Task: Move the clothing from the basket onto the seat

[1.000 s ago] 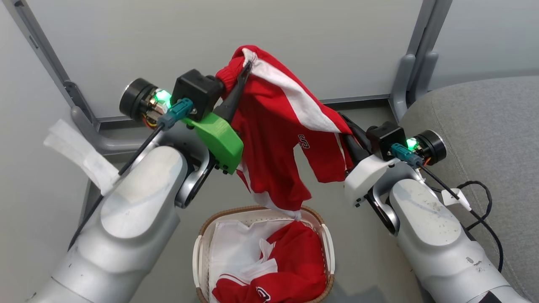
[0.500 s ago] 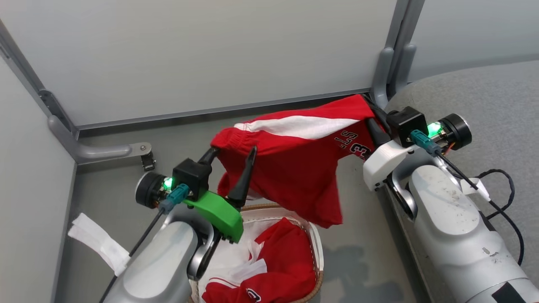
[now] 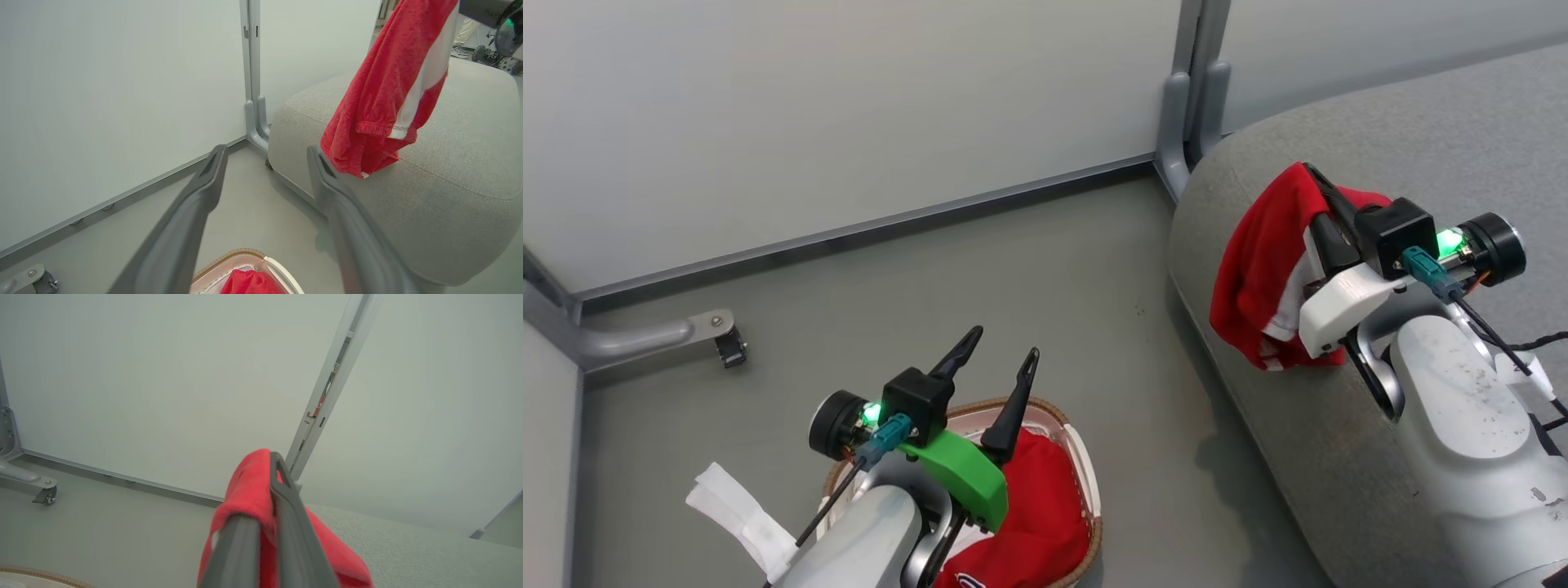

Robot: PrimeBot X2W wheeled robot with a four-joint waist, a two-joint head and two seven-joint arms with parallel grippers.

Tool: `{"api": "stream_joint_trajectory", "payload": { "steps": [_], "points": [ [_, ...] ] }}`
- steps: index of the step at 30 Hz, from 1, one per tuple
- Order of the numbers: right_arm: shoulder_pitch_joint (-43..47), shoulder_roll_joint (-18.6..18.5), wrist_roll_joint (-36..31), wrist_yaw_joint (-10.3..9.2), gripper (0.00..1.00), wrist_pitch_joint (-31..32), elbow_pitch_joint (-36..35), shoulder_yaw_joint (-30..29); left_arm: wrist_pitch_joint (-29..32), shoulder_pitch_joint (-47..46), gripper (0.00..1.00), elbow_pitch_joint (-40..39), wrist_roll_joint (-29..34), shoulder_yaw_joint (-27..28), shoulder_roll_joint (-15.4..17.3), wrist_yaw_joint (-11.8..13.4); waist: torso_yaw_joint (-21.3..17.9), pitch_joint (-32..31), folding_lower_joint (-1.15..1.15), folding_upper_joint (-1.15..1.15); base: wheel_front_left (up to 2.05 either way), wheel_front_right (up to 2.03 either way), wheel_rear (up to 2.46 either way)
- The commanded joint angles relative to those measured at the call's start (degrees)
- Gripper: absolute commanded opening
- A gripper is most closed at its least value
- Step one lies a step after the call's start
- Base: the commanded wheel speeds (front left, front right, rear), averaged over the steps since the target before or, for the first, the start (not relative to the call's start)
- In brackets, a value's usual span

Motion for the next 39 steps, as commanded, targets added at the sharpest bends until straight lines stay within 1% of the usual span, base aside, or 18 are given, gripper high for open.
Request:
{"api": "stream_joint_trajectory", "payload": {
  "steps": [1,6,11,16,18,24,30,32,36,39],
  "points": [
    [0.8,-0.4,0.3,-0.06,0.00,-0.1,-0.7,-0.4,-0.3,1.1,1.00,-0.2,0.7,-0.1,-0.1,-0.1,-3.8,1.0,0.00,0.00,0.00,0.00,0.00],
    [1.9,-1.0,0.4,-0.06,0.00,-0.1,-2.5,-1.8,-0.2,1.8,1.00,-1.6,1.9,0.0,-0.6,-0.3,-8.1,3.0,0.00,0.00,0.00,0.00,0.00],
    [2.6,-0.6,0.6,-0.06,0.00,-0.1,-3.5,-2.6,-0.2,1.1,1.00,-2.2,2.8,0.4,-0.9,-0.5,-11.8,5.2,0.00,0.00,0.00,0.00,0.00],
    [2.6,0.4,1.0,-0.06,0.00,-0.1,-3.9,-2.6,-0.2,-0.3,1.00,-2.4,4.0,0.6,-1.0,-0.9,-14.3,7.2,0.00,0.00,0.00,0.00,0.00],
    [2.3,0.5,1.2,-0.06,0.00,-0.1,-4.0,-2.8,-0.2,-0.8,1.00,-2.5,4.4,0.6,-0.8,-1.0,-14.6,8.0,0.00,0.00,0.00,0.00,0.00],
    [-0.2,1.0,2.0,-0.06,0.00,-0.1,-3.0,-3.8,-0.2,-2.9,1.00,-2.7,5.5,0.6,-0.5,-1.3,-14.2,11.2,0.00,0.00,0.00,0.00,0.00],
    [-8.9,0.1,3.2,-0.06,0.00,-0.1,1.5,-4.8,-0.1,-6.0,1.00,-3.4,6.1,0.9,-0.3,-1.1,-12.4,16.2,0.00,0.00,0.00,0.00,0.00],
    [-13.1,-1.1,3.8,-0.06,0.00,0.0,3.5,-5.7,0.1,-6.9,1.00,-3.9,5.9,1.1,-0.1,-1.0,-11.4,18.1,0.00,0.00,0.00,0.00,0.00],
    [-22.8,-5.4,3.1,-0.06,0.00,1.1,6.4,-7.3,0.3,-8.9,1.00,-5.8,6.0,1.7,0.2,-0.5,-8.4,22.5,0.00,0.00,0.00,0.00,0.00],
    [-29.3,-9.2,3.6,-0.06,0.00,2.8,7.5,-10.3,0.6,-9.5,1.00,-7.6,5.7,2.0,0.2,-0.1,-5.8,25.6,0.00,0.00,0.00,0.00,0.00]
  ]
}}
